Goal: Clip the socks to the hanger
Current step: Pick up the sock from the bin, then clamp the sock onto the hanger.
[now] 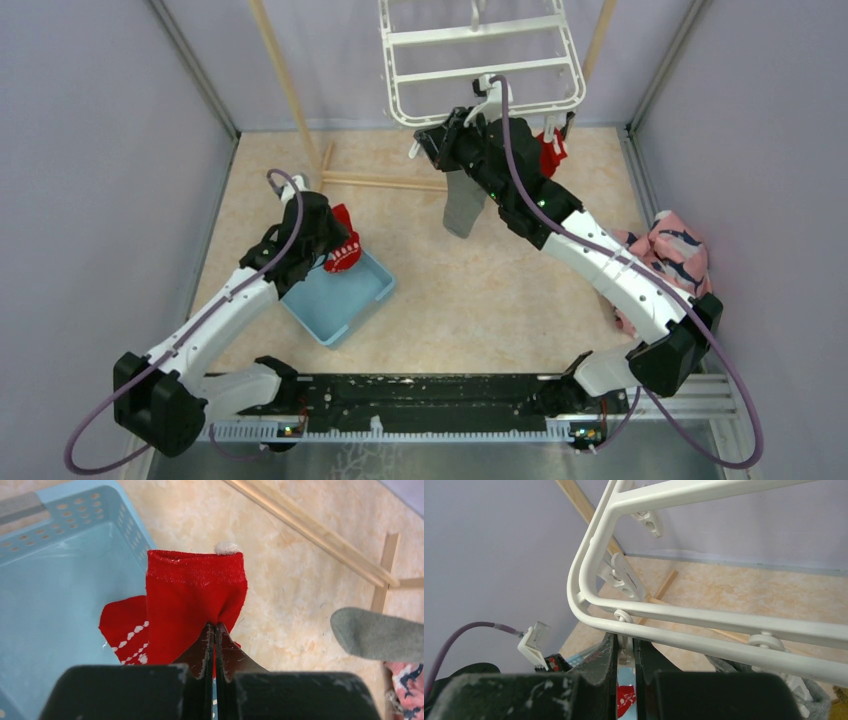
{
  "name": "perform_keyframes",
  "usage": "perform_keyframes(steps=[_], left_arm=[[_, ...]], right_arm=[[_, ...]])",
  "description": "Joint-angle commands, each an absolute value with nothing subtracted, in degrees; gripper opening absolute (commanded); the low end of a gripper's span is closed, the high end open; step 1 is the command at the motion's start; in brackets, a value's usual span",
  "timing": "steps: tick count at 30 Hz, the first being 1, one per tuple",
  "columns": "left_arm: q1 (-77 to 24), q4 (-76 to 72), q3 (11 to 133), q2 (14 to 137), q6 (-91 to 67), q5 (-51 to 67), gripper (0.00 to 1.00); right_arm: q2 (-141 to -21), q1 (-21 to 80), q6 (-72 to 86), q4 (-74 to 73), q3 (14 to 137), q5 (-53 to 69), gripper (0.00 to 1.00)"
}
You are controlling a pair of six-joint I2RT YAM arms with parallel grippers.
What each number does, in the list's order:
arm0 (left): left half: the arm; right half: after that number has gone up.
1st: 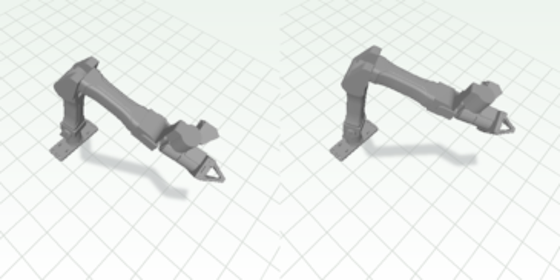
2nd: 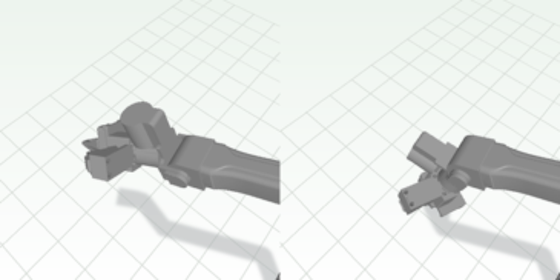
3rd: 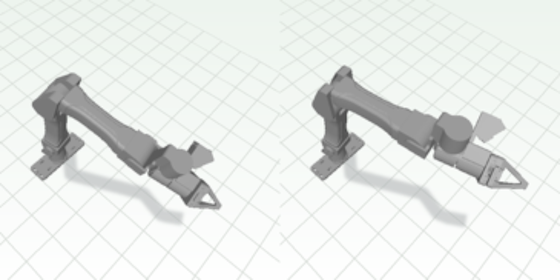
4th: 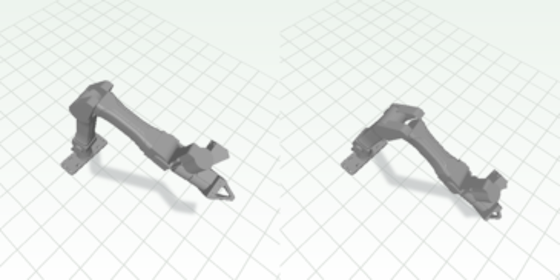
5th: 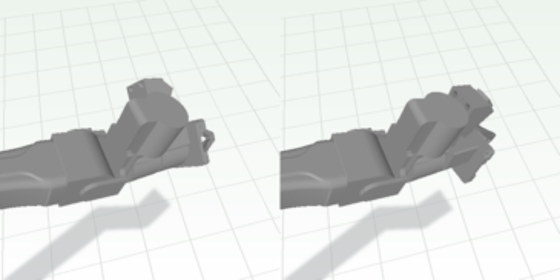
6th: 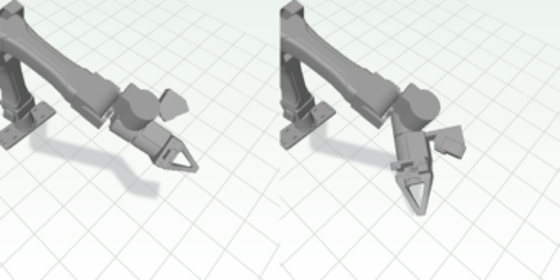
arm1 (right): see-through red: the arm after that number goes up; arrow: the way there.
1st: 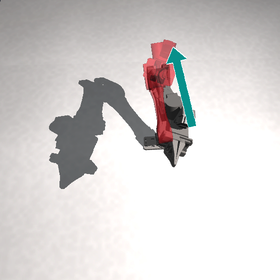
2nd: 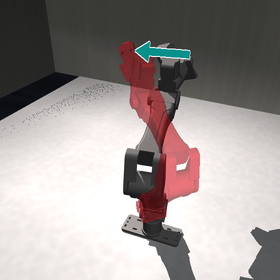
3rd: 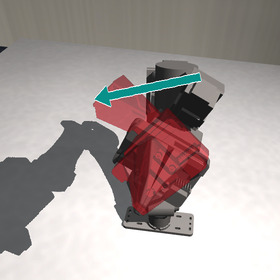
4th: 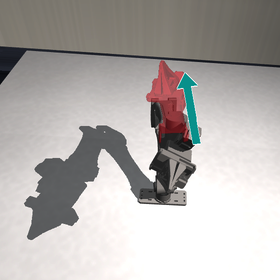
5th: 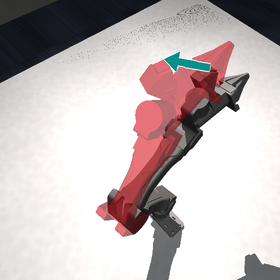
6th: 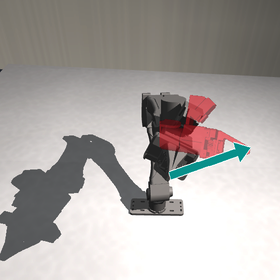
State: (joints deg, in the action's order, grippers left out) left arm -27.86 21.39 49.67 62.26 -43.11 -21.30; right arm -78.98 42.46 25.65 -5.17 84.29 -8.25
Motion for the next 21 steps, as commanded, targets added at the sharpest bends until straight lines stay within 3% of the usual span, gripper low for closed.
perform_keyframes(steps=[1,9,21], left_arm=[[-27.67,16.21,47.45,64.07,-38.39,-14.13,0.00],[-27.68,0.70,44.74,58.21,-24.69,2.41,0.00],[-27.60,-8.94,41.59,52.83,-10.38,26.76,0.00]], right_arm=[[-77.55,42.01,26.43,-3.29,84.22,-8.30,0.00],[-77.13,41.94,26.43,-3.26,83.53,-8.61,0.00],[-76.64,42.01,26.38,-2.90,83.14,-7.61,0.00]])
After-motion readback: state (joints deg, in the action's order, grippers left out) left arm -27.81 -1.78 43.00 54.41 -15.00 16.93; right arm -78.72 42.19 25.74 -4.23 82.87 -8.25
